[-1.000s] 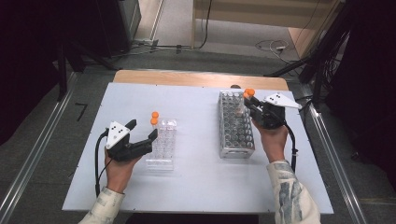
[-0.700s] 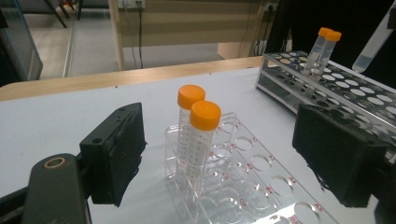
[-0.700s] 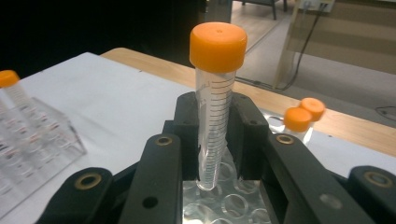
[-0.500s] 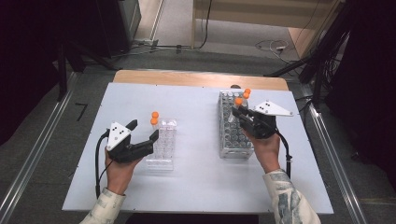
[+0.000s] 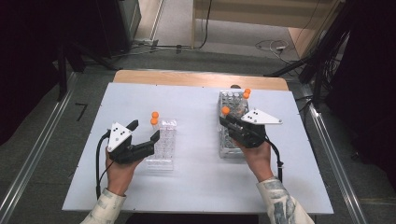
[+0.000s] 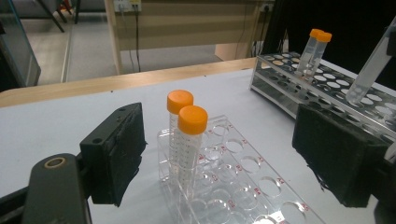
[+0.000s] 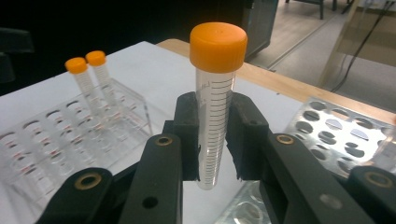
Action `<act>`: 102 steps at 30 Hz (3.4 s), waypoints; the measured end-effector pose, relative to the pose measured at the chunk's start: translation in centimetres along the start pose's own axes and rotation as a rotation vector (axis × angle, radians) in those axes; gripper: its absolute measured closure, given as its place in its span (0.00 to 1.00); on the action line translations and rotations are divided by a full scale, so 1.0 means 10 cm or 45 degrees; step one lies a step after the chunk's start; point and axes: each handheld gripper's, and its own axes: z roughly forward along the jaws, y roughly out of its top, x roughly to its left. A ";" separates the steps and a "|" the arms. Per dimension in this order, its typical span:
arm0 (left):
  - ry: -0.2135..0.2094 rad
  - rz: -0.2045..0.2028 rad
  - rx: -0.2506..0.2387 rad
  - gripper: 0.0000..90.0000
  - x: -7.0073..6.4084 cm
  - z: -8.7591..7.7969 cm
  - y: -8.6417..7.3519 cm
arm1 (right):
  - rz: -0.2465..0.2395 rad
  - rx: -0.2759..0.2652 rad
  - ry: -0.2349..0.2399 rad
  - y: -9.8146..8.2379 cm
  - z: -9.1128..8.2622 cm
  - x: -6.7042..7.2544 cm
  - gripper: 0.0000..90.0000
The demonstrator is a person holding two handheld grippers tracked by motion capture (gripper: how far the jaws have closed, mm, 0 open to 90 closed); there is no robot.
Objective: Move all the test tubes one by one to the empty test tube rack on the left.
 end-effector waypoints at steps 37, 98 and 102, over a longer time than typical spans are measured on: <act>-0.235 0.071 0.028 0.32 -0.40 0.05 0.01 | -0.110 0.153 0.251 -0.30 0.33 0.76 0.81; -0.276 0.041 -0.042 0.78 -0.24 0.01 0.36 | -0.038 0.175 0.265 -0.31 0.17 0.69 0.36; -0.215 0.031 -0.055 0.78 -0.12 -0.02 0.37 | -0.036 0.180 0.262 -0.32 0.17 0.68 0.36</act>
